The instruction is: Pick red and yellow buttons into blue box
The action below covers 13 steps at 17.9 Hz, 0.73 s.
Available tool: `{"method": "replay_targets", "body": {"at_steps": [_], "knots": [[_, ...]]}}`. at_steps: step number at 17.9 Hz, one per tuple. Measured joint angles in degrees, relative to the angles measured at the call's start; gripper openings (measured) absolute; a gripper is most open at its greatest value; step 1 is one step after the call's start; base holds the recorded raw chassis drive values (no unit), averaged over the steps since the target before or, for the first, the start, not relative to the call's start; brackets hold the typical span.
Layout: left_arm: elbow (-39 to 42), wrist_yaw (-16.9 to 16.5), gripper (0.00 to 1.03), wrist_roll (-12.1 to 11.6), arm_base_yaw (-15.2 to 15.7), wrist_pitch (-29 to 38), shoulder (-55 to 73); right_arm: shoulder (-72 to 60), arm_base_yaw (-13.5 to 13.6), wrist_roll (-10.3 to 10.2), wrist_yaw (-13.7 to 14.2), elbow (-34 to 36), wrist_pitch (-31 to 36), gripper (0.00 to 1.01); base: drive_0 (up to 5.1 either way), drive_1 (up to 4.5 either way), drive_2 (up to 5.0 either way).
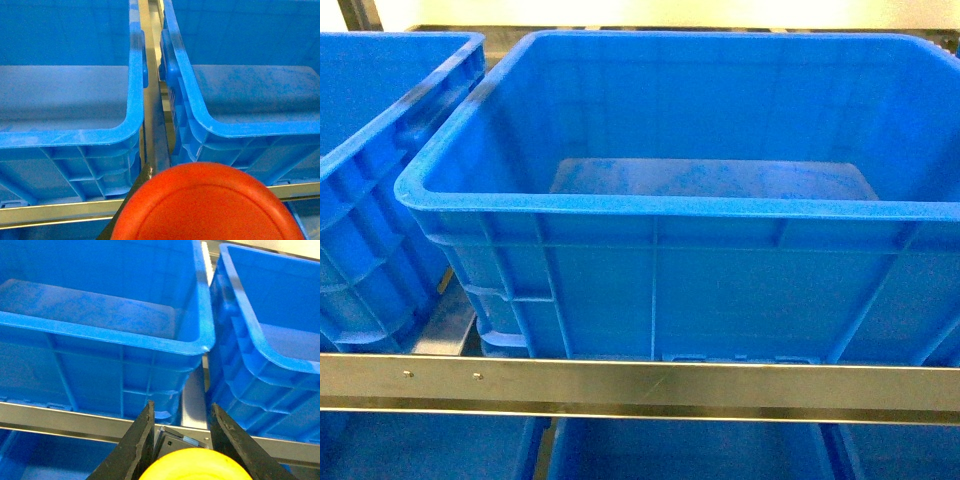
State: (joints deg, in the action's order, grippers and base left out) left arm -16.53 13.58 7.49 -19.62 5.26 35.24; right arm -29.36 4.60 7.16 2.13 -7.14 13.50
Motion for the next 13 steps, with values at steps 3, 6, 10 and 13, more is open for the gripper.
{"method": "replay_targets", "body": {"at_steps": [3,6,10,13], "knots": [[0.0,0.0,0.25,0.0,0.0,-0.04,0.0,-6.43,3.21,0.0,-0.09,-4.42,2.19,0.3,0.0,0.0,0.0],[0.0,0.0,0.25,0.0,0.0,0.0,0.0,-10.8,4.04,-0.02,-0.44,-8.96,4.24,0.3,0.0,0.0,0.0],[0.0,0.0,0.25,0.0,0.0,0.0,0.0,-16.13,4.07,-0.02,-2.4,-16.22,6.64,0.3,0.0,0.0,0.0],[0.0,0.0,0.25,0.0,0.0,0.0,0.0,-21.16,5.35,0.2,-3.48,-21.44,8.46,0.3,0.0,0.0,0.0]]}}
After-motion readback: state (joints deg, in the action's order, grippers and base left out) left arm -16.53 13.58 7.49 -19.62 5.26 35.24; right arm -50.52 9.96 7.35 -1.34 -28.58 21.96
